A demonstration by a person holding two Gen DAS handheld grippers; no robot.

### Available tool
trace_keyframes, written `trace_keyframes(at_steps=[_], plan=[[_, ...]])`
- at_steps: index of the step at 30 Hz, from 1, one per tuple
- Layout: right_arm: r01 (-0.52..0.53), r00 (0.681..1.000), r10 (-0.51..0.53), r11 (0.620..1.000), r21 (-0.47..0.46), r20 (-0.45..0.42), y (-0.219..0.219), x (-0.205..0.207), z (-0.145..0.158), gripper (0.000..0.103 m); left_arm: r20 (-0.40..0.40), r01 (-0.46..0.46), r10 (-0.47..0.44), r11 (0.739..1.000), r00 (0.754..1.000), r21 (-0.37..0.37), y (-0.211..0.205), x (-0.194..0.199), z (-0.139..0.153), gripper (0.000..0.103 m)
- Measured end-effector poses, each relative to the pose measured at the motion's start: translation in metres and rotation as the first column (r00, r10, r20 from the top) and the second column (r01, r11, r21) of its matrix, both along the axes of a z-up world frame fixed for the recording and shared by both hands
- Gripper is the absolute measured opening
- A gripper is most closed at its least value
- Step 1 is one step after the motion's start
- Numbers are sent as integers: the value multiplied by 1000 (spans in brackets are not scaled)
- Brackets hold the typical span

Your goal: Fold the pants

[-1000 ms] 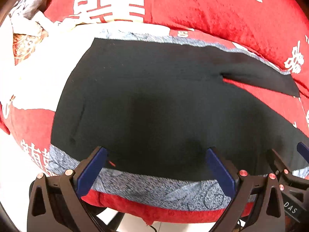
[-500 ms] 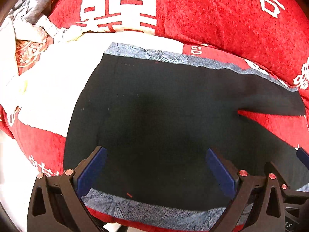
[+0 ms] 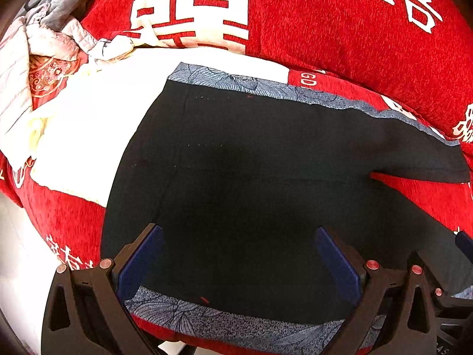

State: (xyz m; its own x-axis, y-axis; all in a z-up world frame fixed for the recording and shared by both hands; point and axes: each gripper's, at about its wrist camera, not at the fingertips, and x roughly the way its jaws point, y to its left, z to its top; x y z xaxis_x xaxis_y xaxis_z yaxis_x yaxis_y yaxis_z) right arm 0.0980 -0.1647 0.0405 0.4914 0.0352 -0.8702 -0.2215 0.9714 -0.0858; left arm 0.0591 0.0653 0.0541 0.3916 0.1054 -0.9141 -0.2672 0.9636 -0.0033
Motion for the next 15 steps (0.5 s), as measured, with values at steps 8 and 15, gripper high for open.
trace_keyframes(at_steps=[8, 15], plan=[[-20, 1000, 21, 1000, -10, 16, 6, -2, 4, 103, 28, 0, 0, 1000, 1000, 7, 5, -1, 12, 103], [-27, 999, 27, 1000, -16, 21, 5, 14, 8, 103, 37, 6, -7, 1000, 999, 13, 7, 14, 15, 103]])
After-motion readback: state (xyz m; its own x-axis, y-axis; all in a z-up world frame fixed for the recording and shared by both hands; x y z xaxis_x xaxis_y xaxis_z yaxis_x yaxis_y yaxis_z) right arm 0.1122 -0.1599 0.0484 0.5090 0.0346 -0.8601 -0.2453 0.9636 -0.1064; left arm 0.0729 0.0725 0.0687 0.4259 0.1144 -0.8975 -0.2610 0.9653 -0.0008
